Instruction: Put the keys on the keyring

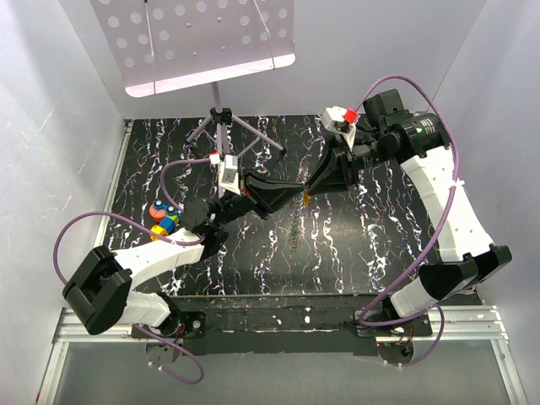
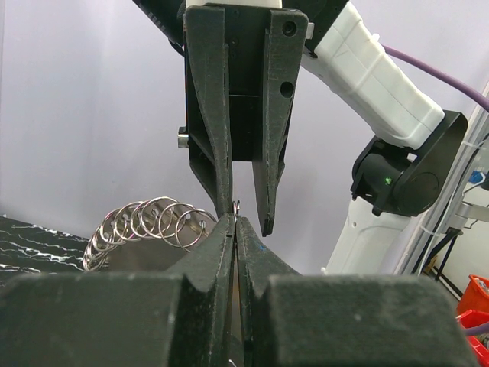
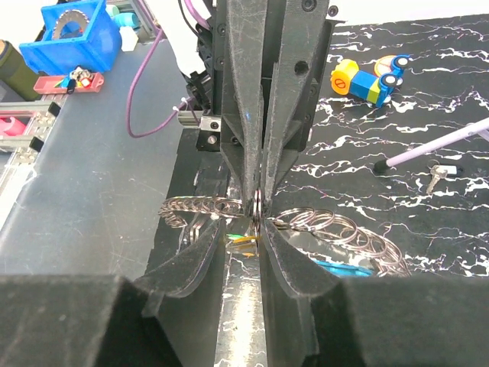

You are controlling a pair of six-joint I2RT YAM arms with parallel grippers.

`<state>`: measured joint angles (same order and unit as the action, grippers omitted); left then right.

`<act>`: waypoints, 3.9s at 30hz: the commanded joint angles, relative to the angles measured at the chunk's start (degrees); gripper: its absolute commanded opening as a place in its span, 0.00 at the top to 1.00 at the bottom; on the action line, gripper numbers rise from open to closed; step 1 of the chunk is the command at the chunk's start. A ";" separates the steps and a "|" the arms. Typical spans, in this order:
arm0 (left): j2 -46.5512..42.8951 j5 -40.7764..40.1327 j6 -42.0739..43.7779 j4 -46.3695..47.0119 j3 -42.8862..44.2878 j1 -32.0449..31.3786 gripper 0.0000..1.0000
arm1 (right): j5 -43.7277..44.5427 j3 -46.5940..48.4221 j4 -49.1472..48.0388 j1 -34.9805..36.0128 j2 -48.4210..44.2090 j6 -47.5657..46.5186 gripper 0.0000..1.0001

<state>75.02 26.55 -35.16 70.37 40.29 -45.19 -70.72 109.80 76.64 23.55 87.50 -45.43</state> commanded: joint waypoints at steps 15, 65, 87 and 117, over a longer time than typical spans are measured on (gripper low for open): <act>-1.28 -0.53 -0.70 2.76 1.54 0.01 1.00 | -2.32 -0.64 -2.11 0.36 0.30 5.00 0.68; -2.69 -0.53 1.32 0.82 0.75 0.01 1.00 | -2.23 -2.05 -4.66 0.27 -1.11 10.89 0.68; -6.82 0.61 6.24 -5.76 -0.92 0.19 1.00 | -5.48 2.35 2.37 -3.16 -2.16 3.68 0.68; -10.42 -0.79 10.64 -12.28 -2.76 2.21 1.00 | -3.11 1.65 0.35 -4.39 -2.25 5.70 0.68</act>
<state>66.52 26.96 -24.75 55.90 37.87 -43.31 -73.47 110.32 76.60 19.42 86.83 -39.64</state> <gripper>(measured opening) 0.010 0.316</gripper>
